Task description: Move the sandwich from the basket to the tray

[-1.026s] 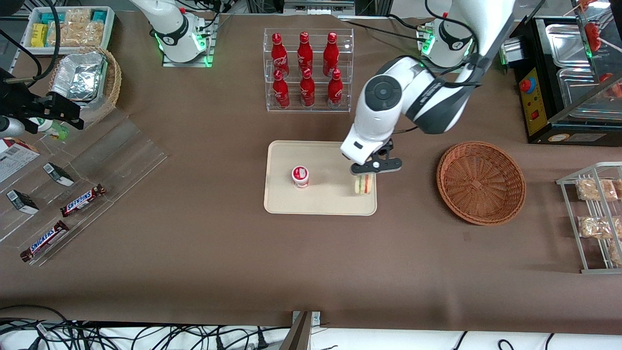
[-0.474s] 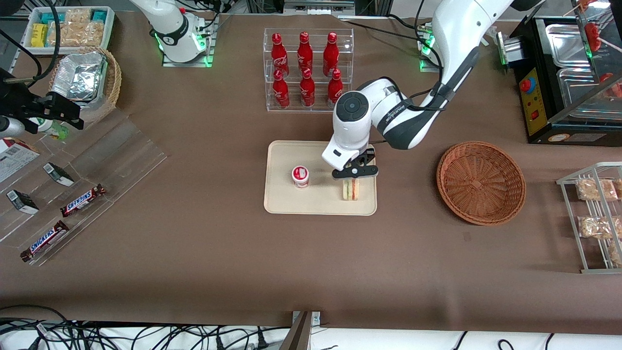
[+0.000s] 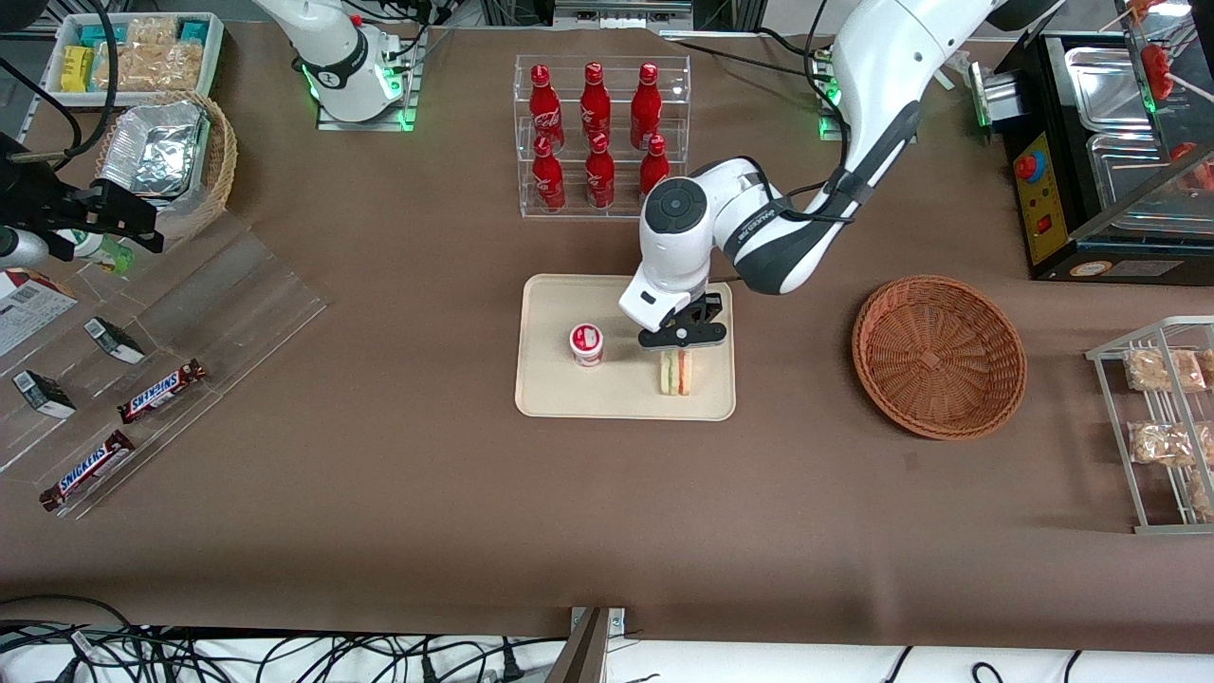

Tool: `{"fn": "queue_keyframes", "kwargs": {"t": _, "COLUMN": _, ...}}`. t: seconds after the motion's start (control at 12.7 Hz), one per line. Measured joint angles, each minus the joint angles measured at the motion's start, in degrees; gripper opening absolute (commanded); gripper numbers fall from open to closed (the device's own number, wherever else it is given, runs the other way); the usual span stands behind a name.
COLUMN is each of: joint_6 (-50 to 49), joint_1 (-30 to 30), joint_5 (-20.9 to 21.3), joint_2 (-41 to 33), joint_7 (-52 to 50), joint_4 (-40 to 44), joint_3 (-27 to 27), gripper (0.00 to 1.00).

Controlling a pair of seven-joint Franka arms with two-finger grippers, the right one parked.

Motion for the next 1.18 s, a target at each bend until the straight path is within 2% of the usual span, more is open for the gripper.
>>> {"fn": "queue_keyframes", "kwargs": {"t": 0.24, "joint_6": 0.21, "joint_1": -0.24, "joint_5": 1.28, "joint_2": 0.92, "joint_7": -1.65, "joint_4": 0.0, "joint_3": 0.0, "gripper": 0.46}}
{"fn": "queue_keyframes", "kwargs": {"t": 0.39, "joint_6": 0.23, "joint_1": -0.25, "joint_5": 1.28, "joint_2": 0.96, "joint_7": -1.68, "joint_4": 0.02, "joint_3": 0.01, "gripper": 0.53}}
{"fn": "queue_keyframes", "kwargs": {"t": 0.47, "joint_6": 0.24, "joint_1": -0.25, "joint_5": 1.28, "joint_2": 0.95, "joint_7": -1.7, "joint_4": 0.03, "joint_3": 0.01, "gripper": 0.66}}
{"fn": "queue_keyframes", "kwargs": {"t": 0.55, "joint_6": 0.24, "joint_1": -0.26, "joint_5": 1.28, "joint_2": 0.96, "joint_7": -1.7, "joint_4": 0.03, "joint_3": 0.01, "gripper": 0.87}}
{"fn": "queue_keyframes", "kwargs": {"t": 0.63, "joint_6": 0.24, "joint_1": -0.25, "joint_5": 1.28, "joint_2": 0.96, "joint_7": -1.71, "joint_4": 0.04, "joint_3": 0.01, "gripper": 1.0}}
{"fn": "queue_keyframes", "kwargs": {"t": 0.95, "joint_6": -0.08, "joint_1": 0.34, "joint_5": 1.27, "joint_2": 0.7, "joint_7": -1.93, "joint_4": 1.13, "joint_3": 0.03, "gripper": 1.0}}
{"fn": "queue_keyframes", "kwargs": {"t": 1.18, "joint_6": -4.4, "joint_1": 3.88, "joint_5": -0.03, "joint_2": -2.25, "joint_7": -1.42, "joint_4": 3.33, "joint_3": -1.38, "gripper": 1.0}}
